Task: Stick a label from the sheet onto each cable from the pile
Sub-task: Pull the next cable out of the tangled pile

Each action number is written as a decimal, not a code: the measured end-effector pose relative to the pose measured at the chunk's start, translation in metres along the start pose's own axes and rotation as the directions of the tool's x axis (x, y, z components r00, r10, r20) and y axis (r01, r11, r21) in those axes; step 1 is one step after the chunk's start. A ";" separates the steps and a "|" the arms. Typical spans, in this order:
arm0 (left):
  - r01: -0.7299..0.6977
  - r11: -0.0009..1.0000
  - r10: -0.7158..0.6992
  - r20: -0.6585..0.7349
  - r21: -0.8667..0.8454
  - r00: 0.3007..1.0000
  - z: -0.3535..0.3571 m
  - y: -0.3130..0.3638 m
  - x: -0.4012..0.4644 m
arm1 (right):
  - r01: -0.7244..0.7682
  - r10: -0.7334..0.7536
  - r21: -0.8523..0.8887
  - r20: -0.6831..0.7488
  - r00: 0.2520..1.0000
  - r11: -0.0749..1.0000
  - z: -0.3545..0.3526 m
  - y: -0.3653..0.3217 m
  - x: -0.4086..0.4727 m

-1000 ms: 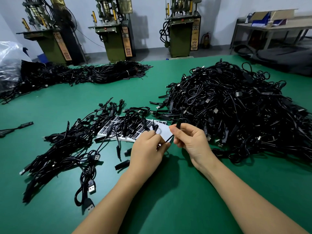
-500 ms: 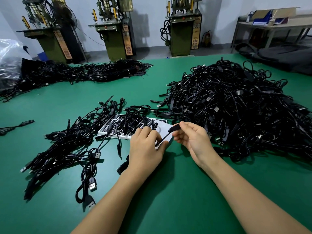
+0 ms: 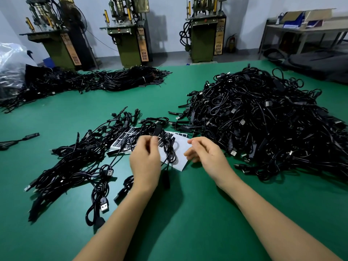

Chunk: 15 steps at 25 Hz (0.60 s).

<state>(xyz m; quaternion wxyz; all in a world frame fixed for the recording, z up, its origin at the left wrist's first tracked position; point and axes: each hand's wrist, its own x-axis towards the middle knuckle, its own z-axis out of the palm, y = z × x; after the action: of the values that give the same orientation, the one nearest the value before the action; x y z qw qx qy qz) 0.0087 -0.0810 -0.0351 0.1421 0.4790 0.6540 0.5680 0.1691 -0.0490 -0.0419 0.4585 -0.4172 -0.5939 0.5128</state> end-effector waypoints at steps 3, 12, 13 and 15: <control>0.280 0.942 -0.280 0.029 -0.186 0.960 -0.007 -0.006 0.015 | 0.200 -0.206 -0.448 0.037 0.978 0.872 0.004 0.003 -0.003; 0.178 0.962 -0.195 0.063 0.209 0.979 -0.005 -0.014 0.019 | 0.555 -0.168 -0.819 0.533 0.829 0.142 0.034 -0.011 0.012; 0.174 0.963 -0.191 0.066 0.206 0.979 -0.004 -0.014 0.019 | 0.526 -0.192 -0.841 0.500 0.845 0.125 0.030 -0.011 0.011; 0.169 0.967 -0.187 0.080 0.190 0.979 -0.003 -0.012 0.018 | 0.455 -0.201 -0.886 0.431 0.880 0.088 0.021 -0.010 0.009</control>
<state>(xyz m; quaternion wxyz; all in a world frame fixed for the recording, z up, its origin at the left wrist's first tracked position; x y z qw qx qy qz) -0.0080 -0.0675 -0.0386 0.1798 0.4562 0.7358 0.4670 0.1460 -0.0462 -0.0316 0.1250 -0.4127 -0.8999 -0.0647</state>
